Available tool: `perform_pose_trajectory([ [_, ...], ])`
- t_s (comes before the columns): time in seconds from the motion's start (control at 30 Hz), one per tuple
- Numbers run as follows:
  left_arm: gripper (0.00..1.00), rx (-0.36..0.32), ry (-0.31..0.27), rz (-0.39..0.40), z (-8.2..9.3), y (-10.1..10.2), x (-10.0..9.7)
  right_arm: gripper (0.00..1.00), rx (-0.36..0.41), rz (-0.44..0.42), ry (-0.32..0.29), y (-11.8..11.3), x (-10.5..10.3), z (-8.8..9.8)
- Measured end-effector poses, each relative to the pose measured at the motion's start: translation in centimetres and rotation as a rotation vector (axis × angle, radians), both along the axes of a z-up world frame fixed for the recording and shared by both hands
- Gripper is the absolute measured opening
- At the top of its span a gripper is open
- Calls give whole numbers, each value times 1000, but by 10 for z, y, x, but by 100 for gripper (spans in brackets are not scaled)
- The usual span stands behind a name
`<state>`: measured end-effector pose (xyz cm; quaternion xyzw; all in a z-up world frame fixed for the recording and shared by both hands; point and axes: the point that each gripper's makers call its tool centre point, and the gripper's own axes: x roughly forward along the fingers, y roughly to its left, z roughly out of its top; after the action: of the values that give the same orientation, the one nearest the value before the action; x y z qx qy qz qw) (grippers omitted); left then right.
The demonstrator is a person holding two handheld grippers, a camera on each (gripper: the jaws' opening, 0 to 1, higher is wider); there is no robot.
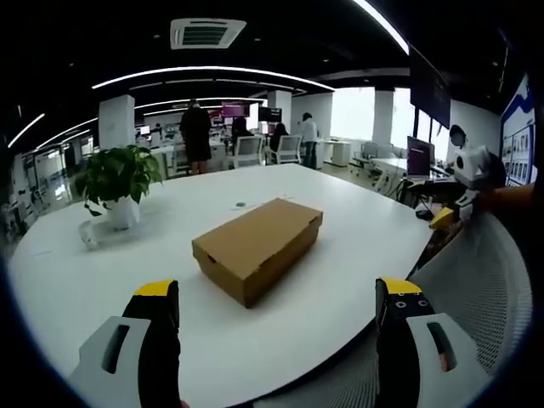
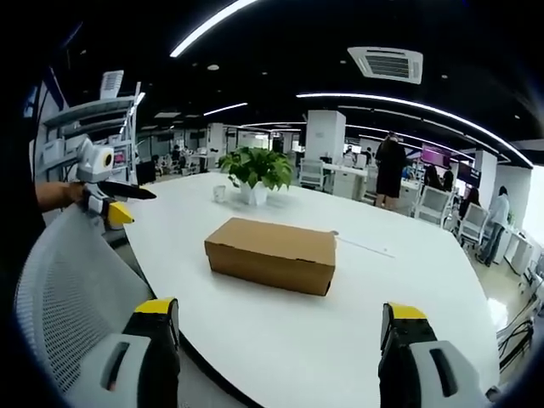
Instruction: Operate the shoe box by opening the lid, removing the specified soft item, and placing it in the target area until the item is outside and the box remains undamaged.
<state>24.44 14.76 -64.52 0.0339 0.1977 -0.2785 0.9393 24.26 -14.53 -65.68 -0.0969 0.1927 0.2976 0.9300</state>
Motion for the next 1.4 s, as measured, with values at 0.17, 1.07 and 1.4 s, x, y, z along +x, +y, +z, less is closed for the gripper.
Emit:
perform_pose_trajectory([
  [0.17,100,-1,2,-3,3,2,7,99,-16,5,-11,-3,6,7],
  [1.07,99,-17,67,-10,-22,5,60,96,-51,64,-5,-16,75,2],
  [1.4,99,-10,89,-6,-36,0,76,96,-86,118,2,-15,110,-6],
])
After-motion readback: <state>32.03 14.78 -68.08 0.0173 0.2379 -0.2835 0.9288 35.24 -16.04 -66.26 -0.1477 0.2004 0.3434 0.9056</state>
